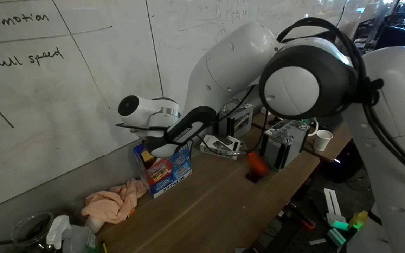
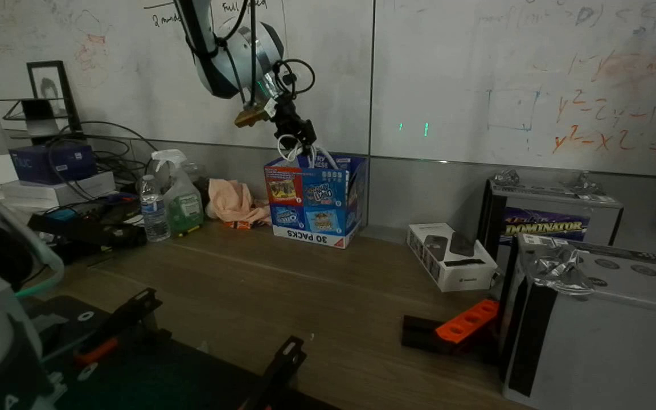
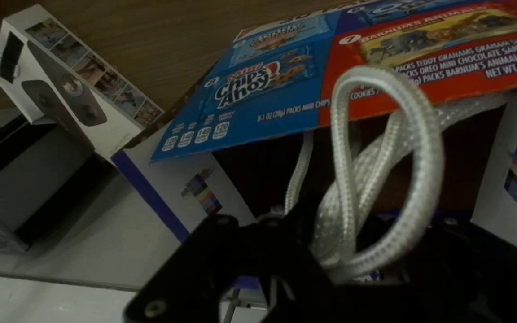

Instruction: Put the ropes inside the box.

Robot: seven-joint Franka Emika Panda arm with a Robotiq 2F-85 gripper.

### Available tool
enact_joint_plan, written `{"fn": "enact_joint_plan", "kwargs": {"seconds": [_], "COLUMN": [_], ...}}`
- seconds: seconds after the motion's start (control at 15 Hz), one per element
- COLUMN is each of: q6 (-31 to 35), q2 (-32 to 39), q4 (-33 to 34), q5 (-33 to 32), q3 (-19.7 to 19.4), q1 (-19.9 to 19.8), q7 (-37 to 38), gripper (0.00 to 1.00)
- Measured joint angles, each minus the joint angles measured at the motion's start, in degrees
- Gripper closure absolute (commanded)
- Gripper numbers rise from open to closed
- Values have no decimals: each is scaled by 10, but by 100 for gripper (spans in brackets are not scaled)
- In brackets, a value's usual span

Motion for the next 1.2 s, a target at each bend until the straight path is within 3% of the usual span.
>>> {"fn": "enact_joint_plan", "kwargs": {"seconds": [0.6,0.67,0.73,1.2], "q6": [0,0,0,-6], "q2": [37,40,42,53], "q4": [41,45,49,68], "q5": [133,144,153,191], "q3": [-23,-29,-35,-67], "q1": [11,15,19,35], "q7": [-112,-120,-128,-159], "gripper": [94,64,64,12]}}
